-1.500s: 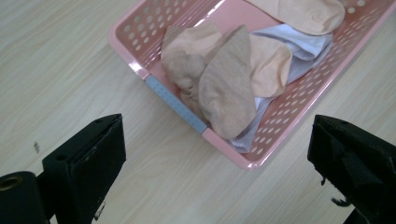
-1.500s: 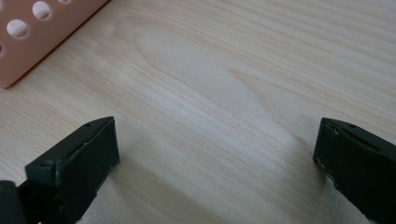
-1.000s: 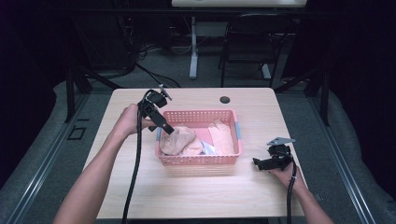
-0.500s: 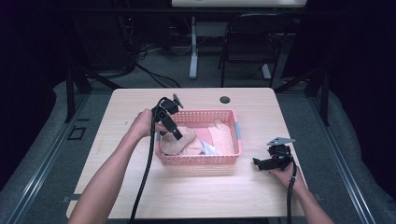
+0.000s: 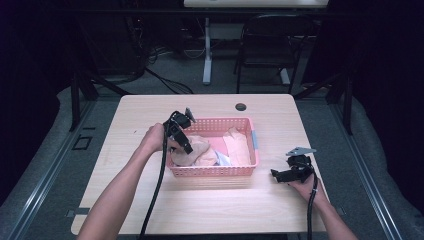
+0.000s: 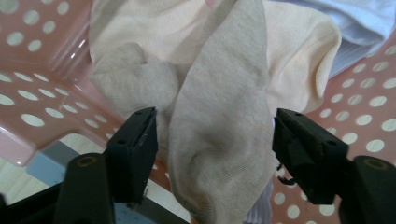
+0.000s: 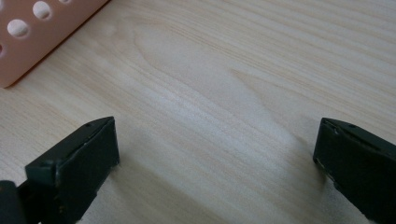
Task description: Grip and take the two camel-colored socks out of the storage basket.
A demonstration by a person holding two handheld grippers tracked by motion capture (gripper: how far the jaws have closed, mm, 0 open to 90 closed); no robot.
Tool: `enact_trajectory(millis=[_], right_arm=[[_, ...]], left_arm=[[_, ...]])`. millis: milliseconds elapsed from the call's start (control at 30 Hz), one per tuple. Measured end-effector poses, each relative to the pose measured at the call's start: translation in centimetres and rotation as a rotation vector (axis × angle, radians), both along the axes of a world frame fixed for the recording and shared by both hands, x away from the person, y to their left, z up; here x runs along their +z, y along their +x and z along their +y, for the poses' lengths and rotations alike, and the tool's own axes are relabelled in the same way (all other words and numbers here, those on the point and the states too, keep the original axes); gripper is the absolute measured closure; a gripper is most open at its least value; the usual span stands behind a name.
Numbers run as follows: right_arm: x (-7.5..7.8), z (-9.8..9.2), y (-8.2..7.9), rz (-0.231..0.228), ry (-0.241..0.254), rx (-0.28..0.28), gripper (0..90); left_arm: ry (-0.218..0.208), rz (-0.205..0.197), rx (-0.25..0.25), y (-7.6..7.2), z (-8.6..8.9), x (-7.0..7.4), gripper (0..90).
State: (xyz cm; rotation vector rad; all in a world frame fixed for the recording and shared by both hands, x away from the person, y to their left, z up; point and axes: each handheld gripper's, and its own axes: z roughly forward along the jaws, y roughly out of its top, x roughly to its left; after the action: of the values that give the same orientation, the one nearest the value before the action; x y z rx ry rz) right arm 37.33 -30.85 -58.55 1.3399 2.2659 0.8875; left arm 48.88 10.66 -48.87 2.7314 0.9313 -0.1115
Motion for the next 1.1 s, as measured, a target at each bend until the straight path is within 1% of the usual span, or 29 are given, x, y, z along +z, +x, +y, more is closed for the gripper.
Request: enact_trajectory(millis=[67,133,167,233,333,400,433,467,500,600,633,700,800,933,1000,1067,1100], right_arm=[[0.0,0.0,0.0,0.000,-0.001,0.000,0.0],[0.0,0.0,0.0,0.000,0.000,0.000,0.0],[0.0,0.0,0.0,0.000,0.000,0.000,0.0],[0.0,0.0,0.0,0.000,0.000,0.000,0.0],[0.0,0.0,0.0,0.000,0.000,0.000,0.0],[0.0,0.0,0.0,0.000,-0.001,0.000,0.0],[0.0,0.0,0.0,0.000,0.000,0.000,0.0],[0.0,0.0,0.0,0.000,0.000,0.000,0.0],[0.0,0.0,0.0,0.000,0.000,0.000,0.0],[0.0,0.0,0.0,0.000,0.000,0.000,0.0],[0.0,0.0,0.0,0.000,-0.001,0.000,0.0],[0.0,0.0,0.0,0.000,-0.001,0.000,0.0],[0.0,0.0,0.0,0.000,0.000,0.000,0.0],[0.0,0.0,0.0,0.000,0.000,0.000,0.0],[0.0,0.0,0.0,0.000,0.000,0.000,0.0],[0.0,0.0,0.0,0.000,0.000,0.000,0.0],[0.0,0.0,0.0,0.000,0.000,0.000,0.0]], left_arm=[[0.010,0.013,-0.008,-0.1,0.1,-0.2,38.2],[0.013,0.013,-0.007,-0.2,0.1,-0.3,42.5],[0.013,0.019,-0.006,-0.3,0.2,-0.5,45.0],[0.008,0.018,-0.001,-0.5,0.3,-0.4,48.9],[0.011,0.017,-0.004,-0.8,0.2,-0.2,53.7],[0.019,0.015,-0.007,-0.9,0.2,-0.2,56.7],[0.037,0.016,-0.004,-1.0,0.1,-0.3,59.4],[0.037,0.016,-0.004,-1.0,0.1,-0.3,61.8],[0.051,0.012,0.005,-1.0,0.0,-0.5,63.9],[0.062,0.009,0.009,-1.1,-0.1,-0.7,74.5],[0.071,0.002,0.007,-1.1,-0.1,-0.8,79.6],[0.067,-0.005,0.004,-1.3,-0.1,-0.8,86.6],[0.069,-0.013,0.001,-1.4,-0.2,-0.5,87.6],[0.061,-0.022,-0.006,-1.6,-0.1,-0.1,87.6],[0.055,-0.035,-0.009,-1.7,0.0,0.3,87.6],[0.050,-0.036,-0.009,-1.8,0.1,0.7,87.6],[0.048,-0.038,-0.012,-1.8,0.2,1.1,87.6]])
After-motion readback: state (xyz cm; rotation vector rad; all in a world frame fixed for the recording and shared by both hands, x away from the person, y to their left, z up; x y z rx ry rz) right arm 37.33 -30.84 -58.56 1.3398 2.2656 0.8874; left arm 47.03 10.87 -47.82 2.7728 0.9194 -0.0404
